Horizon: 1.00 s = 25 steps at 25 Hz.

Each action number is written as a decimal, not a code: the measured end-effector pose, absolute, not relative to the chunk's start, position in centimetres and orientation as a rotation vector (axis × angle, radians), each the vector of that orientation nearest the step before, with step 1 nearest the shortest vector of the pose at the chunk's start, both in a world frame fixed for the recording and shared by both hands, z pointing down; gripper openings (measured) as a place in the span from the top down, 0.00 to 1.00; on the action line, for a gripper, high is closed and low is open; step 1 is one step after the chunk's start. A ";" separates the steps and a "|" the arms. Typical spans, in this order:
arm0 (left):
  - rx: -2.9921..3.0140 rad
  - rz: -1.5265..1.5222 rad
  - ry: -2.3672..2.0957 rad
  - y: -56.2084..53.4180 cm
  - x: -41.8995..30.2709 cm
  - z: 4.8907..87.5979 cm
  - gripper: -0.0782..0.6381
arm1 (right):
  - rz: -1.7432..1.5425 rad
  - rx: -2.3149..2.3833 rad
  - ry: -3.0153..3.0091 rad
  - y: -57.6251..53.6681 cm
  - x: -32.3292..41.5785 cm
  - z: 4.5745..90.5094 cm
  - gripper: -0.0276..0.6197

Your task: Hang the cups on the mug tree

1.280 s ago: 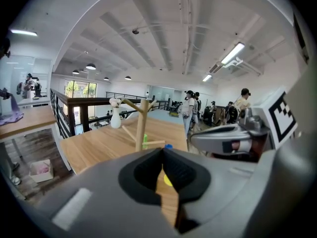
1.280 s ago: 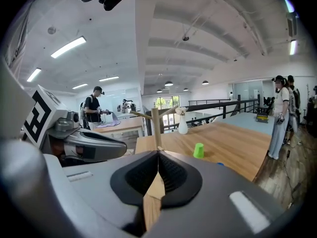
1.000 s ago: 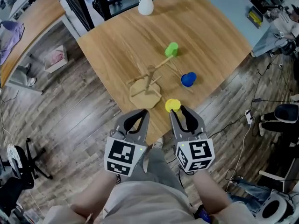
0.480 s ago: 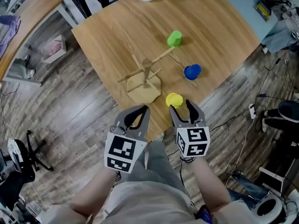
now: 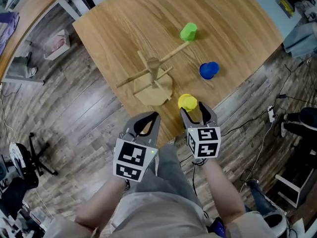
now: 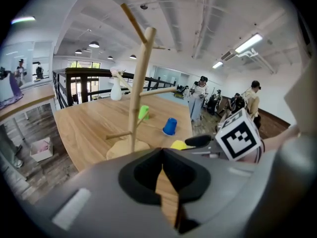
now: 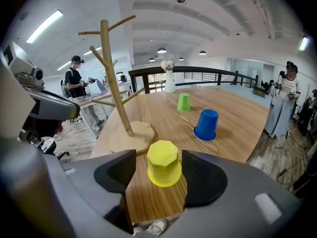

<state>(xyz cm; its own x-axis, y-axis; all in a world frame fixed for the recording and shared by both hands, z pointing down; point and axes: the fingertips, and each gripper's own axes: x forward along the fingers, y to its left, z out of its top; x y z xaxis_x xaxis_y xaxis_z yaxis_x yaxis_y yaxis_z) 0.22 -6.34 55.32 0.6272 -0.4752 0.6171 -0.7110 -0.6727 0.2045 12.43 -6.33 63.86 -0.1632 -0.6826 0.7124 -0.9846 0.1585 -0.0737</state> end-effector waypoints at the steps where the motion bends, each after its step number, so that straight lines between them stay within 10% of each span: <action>1: 2.415 0.743 -0.934 -6.3 0.3 55.5 0.89 | 0.748 1.573 -1.910 -6.4 12.4 64.3 0.50; 25: 2.441 0.706 -0.996 -6.7 -1.7 52.9 0.89 | 0.650 1.716 -2.027 -7.6 12.3 57.5 0.60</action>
<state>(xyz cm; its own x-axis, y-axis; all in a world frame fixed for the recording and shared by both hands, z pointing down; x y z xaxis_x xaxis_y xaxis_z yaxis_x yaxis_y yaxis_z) -1.67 -6.68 52.90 0.6166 -0.5218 0.5895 -0.7292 -0.6608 0.1777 12.35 -7.63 57.48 -0.1625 -0.7982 0.5800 -0.9867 0.1361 -0.0892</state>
